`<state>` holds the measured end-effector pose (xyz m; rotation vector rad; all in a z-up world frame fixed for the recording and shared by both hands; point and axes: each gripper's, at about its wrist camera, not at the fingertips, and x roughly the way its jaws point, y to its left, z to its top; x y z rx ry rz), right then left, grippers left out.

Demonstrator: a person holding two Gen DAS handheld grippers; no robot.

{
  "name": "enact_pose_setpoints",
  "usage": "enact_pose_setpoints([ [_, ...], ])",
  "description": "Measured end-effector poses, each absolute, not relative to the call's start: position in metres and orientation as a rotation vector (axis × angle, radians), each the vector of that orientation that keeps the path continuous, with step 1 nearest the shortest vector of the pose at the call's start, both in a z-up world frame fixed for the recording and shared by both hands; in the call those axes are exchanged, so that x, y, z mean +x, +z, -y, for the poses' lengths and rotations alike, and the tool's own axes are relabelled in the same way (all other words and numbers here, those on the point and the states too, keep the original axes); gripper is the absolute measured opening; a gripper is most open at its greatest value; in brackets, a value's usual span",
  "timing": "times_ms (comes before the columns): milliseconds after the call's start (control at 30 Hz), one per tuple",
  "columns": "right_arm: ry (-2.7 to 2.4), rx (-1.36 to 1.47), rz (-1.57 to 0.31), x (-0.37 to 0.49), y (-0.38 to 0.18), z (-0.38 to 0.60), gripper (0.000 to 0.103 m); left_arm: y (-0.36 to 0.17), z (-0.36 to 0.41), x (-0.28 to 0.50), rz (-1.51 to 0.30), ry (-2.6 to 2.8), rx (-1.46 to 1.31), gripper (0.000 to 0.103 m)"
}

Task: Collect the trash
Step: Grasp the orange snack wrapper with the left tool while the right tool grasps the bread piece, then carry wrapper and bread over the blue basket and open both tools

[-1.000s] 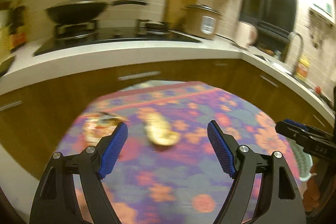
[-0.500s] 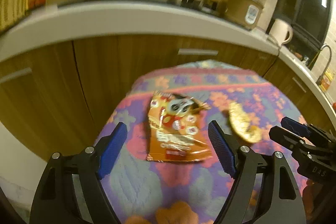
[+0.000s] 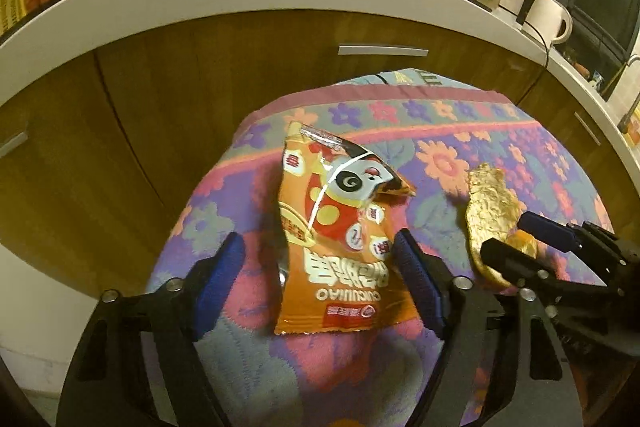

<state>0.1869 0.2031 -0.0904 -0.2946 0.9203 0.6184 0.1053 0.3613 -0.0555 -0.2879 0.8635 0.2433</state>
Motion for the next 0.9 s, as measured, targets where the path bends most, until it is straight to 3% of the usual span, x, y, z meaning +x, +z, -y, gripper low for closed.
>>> enact_pose_setpoints([
  [67,0.617,-0.306,-0.915,0.185,-0.090,-0.206,0.050,-0.054,-0.359,0.105,-0.861,0.247,-0.278,0.058],
  [133,0.631,-0.309,-0.911,0.182,-0.090,-0.207,0.031,-0.052,-0.357,0.104,-0.851,0.224,-0.293,0.050],
  [233,0.648,-0.329,-0.892,0.175,-0.088,-0.207,0.014,-0.051,-0.353,0.102,-0.838,0.223,-0.280,0.039],
  [367,0.674,-0.306,-0.874,0.169,-0.082,-0.198,0.012,-0.046,-0.352,0.093,-0.800,0.181,-0.327,0.027],
  [900,0.535,-0.145,-0.747,0.144,-0.030,-0.061,0.011,0.001,-0.238,0.079,-0.629,-0.091,-0.293,0.023],
])
